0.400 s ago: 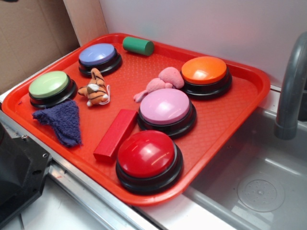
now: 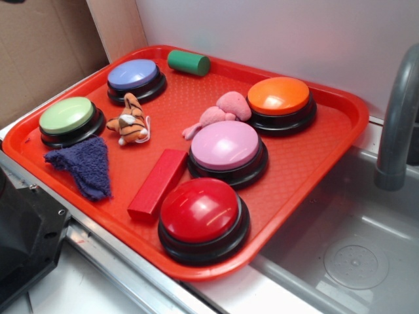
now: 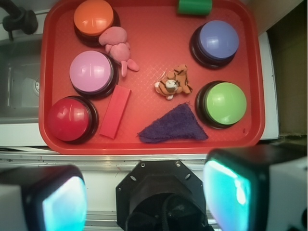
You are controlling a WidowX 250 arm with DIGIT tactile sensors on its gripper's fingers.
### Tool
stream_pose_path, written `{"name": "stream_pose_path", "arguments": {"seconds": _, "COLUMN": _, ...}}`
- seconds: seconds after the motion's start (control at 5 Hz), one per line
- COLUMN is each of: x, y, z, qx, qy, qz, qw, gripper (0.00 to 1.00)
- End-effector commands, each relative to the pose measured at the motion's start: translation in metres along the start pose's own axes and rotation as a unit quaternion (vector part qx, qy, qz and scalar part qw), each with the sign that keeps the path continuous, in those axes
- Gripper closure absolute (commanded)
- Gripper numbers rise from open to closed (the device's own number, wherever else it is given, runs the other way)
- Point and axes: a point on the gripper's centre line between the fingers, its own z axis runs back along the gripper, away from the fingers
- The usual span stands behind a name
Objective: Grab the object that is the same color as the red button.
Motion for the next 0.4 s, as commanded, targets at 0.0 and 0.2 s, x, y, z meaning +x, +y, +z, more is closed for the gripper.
{"name": "stream_pose_path", "arguments": {"seconds": 0.0, "x": 0.007, "y": -0.005, "z": -0.039, "qx": -0.033, "qy": -0.005, "qz": 0.055, "qw": 0.998, "gripper": 0.0}}
{"name": "stream_pose_path", "arguments": {"seconds": 0.2, "x": 0.013, "y": -0.008, "z": -0.067, "qx": -0.045, "qy": 0.0, "qz": 0.097, "qw": 0.994, "gripper": 0.0}}
